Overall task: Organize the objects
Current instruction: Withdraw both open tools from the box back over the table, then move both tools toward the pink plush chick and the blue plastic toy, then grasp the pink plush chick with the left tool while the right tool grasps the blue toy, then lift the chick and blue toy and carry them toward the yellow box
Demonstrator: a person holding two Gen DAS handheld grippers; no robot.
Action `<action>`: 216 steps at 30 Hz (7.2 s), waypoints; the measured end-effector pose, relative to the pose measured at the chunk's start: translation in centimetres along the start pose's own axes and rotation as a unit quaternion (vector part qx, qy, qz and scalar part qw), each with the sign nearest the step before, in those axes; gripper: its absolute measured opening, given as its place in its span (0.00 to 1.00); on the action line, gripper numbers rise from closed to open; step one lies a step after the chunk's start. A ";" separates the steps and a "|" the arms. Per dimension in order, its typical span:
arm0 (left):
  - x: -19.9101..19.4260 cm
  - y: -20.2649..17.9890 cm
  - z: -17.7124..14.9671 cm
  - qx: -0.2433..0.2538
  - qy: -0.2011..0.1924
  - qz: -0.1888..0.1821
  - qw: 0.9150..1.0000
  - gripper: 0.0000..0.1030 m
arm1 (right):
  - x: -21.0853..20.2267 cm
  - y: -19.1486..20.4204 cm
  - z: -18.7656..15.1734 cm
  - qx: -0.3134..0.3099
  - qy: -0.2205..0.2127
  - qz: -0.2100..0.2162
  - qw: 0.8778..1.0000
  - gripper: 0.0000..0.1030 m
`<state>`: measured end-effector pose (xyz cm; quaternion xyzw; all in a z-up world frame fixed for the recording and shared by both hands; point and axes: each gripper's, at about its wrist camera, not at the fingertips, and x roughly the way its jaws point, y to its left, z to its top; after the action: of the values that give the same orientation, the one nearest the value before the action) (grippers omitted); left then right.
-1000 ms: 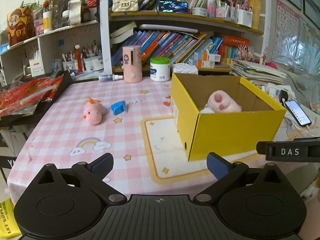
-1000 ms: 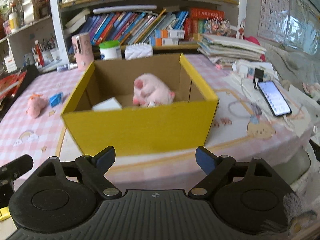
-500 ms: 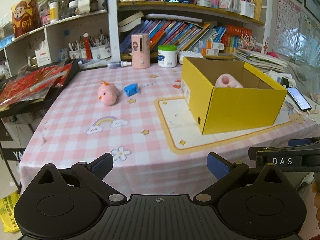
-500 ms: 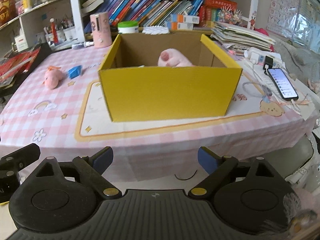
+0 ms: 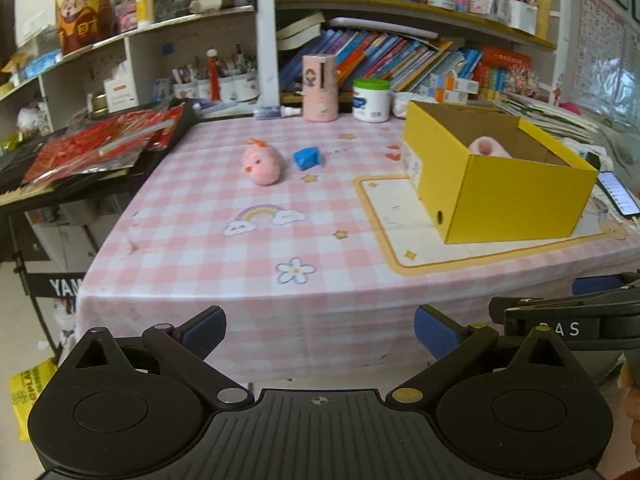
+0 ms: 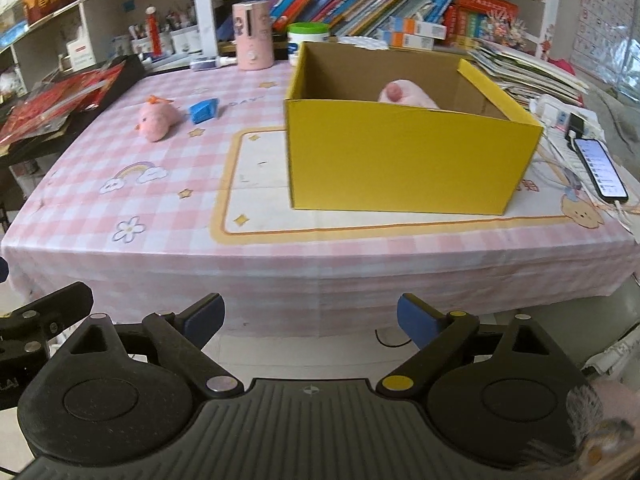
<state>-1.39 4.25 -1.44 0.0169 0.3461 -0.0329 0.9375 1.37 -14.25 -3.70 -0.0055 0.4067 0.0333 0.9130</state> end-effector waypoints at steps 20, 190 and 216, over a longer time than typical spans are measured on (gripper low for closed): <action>-1.1 4.4 -0.7 -0.014 -0.005 0.043 0.999 0.99 | 0.1 5.0 0.4 -0.036 -0.002 0.034 0.999 0.91; 4.7 8.1 4.4 -0.119 0.015 0.011 0.993 0.55 | 7.4 7.7 10.2 -0.103 0.019 0.149 0.983 0.37; 0.4 2.5 0.1 -0.040 0.038 -0.069 0.996 0.55 | 1.0 2.1 1.0 -0.010 0.036 0.094 0.995 0.37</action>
<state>-0.86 6.72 -1.58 -0.0437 0.3830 -0.0831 0.9190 2.62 -12.07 -3.75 0.0227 0.4379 0.1226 0.8904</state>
